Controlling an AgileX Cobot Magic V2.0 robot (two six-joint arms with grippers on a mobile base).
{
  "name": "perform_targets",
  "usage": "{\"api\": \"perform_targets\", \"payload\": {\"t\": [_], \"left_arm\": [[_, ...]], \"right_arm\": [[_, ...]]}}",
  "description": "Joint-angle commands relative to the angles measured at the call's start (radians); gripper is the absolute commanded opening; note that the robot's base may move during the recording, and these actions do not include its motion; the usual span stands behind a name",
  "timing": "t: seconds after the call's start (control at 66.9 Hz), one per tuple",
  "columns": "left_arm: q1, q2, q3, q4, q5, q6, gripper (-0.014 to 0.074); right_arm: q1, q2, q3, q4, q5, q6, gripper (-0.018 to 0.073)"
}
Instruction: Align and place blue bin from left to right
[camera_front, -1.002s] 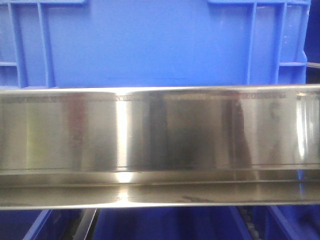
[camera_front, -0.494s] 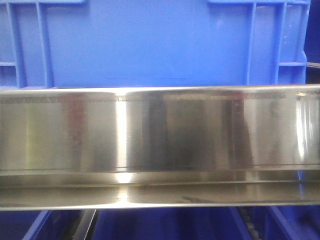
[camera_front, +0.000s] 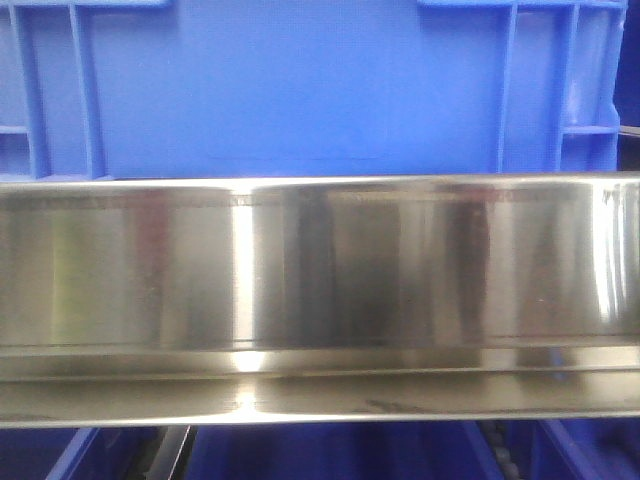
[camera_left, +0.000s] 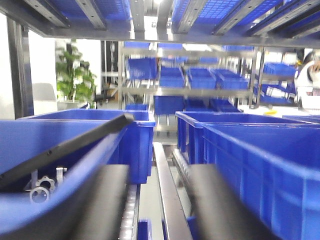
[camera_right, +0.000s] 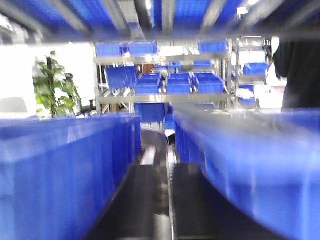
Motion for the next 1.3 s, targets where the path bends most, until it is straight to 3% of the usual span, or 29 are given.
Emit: {"api": "perform_targets", "payload": {"t": [0.0, 0.15, 0.239, 0.284, 0.464, 0.598, 0.852, 1.167, 1.286], "left_arm": [[-0.006, 0.092, -0.115, 0.002, 0.091, 0.003, 0.0371], [-0.006, 0.283, -0.298, 0.000, 0.209, 0.003, 0.0474], [-0.019, 0.417, -0.403, 0.000, 0.275, 0.024, 0.0534], [-0.051, 0.458, -0.442, 0.000, 0.273, 0.058, 0.0558], [-0.228, 0.619, -0.585, 0.000, 0.298, 0.058, 0.0595], [-0.305, 0.772, -0.707, -0.006, 0.377, 0.051, 0.0591], [-0.309, 1.034, -0.956, -0.072, 0.539, 0.049, 0.0591], [-0.309, 1.341, -1.280, 0.011, 0.894, 0.043, 0.0591], [-0.309, 1.429, -1.359, 0.044, 0.898, -0.029, 0.0591]], "right_arm": [[0.003, 0.058, -0.100, -0.005, 0.062, -0.002, 0.0323], [0.003, 0.171, -0.201, -0.005, 0.067, -0.002, 0.0570], [0.003, 0.247, -0.243, -0.005, 0.053, -0.002, 0.0559], [0.003, 0.285, -0.260, -0.004, 0.041, -0.002, 0.0559], [0.011, 0.440, -0.405, 0.010, 0.117, -0.002, 0.0559], [0.103, 0.567, -0.542, 0.012, 0.184, -0.073, 0.0559], [0.282, 0.878, -0.820, 0.012, 0.474, -0.085, 0.0559], [0.289, 1.274, -1.225, -0.045, 0.870, 0.047, 0.0559], [0.289, 1.418, -1.373, -0.050, 0.981, 0.060, 0.0559]]}}
